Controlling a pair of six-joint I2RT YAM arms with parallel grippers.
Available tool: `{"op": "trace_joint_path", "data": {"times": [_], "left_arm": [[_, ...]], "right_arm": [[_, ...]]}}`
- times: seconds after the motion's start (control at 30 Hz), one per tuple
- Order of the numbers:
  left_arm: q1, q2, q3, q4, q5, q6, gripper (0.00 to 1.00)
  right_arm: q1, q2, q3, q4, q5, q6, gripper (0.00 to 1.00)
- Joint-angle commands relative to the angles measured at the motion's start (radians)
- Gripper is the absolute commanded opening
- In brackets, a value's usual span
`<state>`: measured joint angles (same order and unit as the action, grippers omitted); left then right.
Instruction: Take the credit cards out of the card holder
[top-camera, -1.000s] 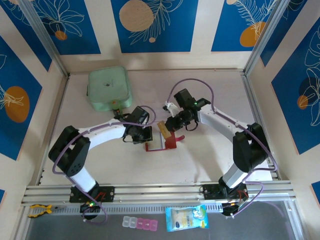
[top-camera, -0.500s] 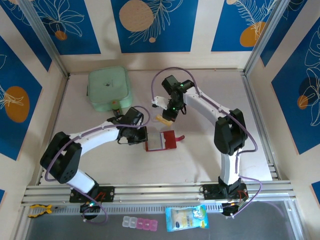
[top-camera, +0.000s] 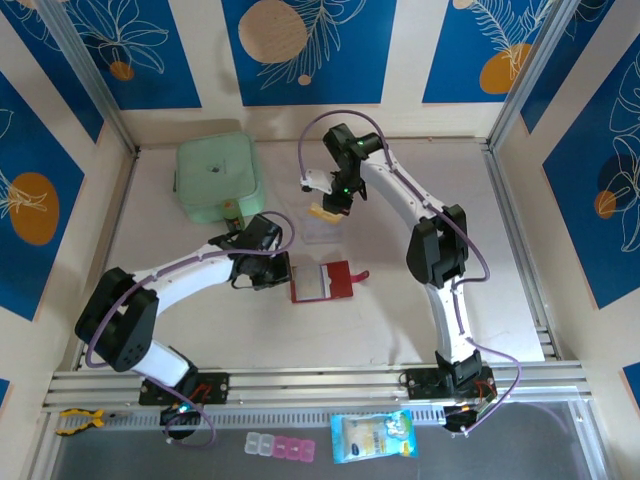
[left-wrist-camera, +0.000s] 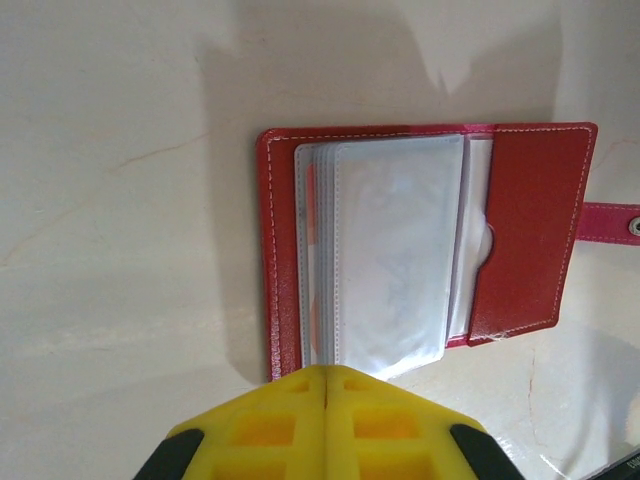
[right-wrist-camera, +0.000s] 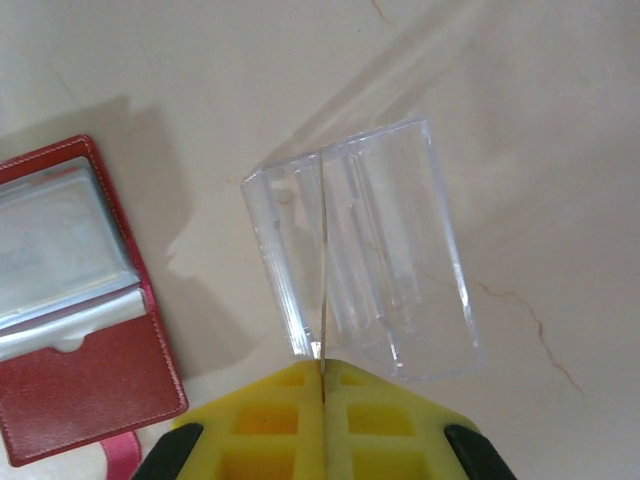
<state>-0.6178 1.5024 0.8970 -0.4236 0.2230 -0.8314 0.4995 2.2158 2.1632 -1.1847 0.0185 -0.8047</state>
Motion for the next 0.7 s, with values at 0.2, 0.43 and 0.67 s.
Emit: {"op": "trace_joint_path", "data": {"times": [0.2, 0.43, 0.67], "left_arm": [[0.029, 0.01, 0.022, 0.001, 0.0, 0.003, 0.07], [0.032, 0.019, 0.013, 0.007, 0.005, 0.0, 0.07], [0.034, 0.029, 0.023, 0.01, 0.01, 0.004, 0.07]], "right_arm": [[-0.016, 0.074, 0.055, -0.088, -0.08, -0.058, 0.0], [-0.018, 0.103, 0.032, -0.095, -0.107, -0.072, 0.0], [-0.013, 0.117, 0.011, -0.098, -0.122, -0.072, 0.0]]}}
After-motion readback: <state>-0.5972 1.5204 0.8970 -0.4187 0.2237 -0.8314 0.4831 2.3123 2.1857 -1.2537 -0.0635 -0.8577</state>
